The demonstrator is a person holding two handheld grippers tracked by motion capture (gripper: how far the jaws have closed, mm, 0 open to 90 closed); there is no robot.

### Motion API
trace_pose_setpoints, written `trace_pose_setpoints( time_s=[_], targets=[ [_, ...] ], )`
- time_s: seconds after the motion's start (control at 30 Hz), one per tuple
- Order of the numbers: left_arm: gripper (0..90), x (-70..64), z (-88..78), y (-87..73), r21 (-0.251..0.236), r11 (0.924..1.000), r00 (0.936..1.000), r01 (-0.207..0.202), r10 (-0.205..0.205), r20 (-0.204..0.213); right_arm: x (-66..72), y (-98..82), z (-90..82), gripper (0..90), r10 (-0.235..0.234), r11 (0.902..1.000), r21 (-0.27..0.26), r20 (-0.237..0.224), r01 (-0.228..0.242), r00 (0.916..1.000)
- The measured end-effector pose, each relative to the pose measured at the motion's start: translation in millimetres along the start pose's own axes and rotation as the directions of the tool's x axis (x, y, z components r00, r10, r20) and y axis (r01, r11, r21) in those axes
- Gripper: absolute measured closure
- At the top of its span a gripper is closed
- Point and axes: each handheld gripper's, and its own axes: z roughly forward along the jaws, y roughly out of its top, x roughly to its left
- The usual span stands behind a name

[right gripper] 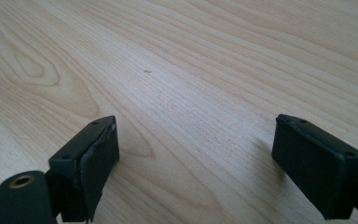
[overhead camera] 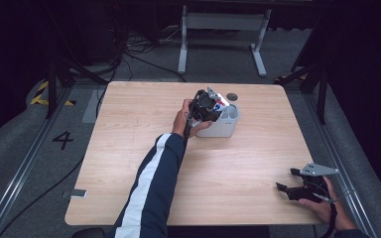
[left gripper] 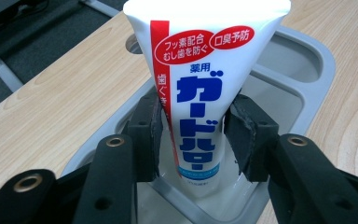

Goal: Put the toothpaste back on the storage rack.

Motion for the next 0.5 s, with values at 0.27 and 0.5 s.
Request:
trace_pose_setpoints(
  time_s=[0.27,0.5],
  targets=[
    [52.0,-0.8,-2.3,-0.6,-0.013,0.9999,1.0,-0.008,0.008,-0.005,0.1,0.0,0.0,14.8,0.0,1.0,0.0,0.001,0.0,1.0],
    [47.0,-1.5,-6.7,-0.5,-0.013,0.9999,0.9998,-0.008,0.008,-0.015,0.1,0.0,0.0,14.8,0.0,1.0,0.0,0.001,0.0,1.0]
  ],
)
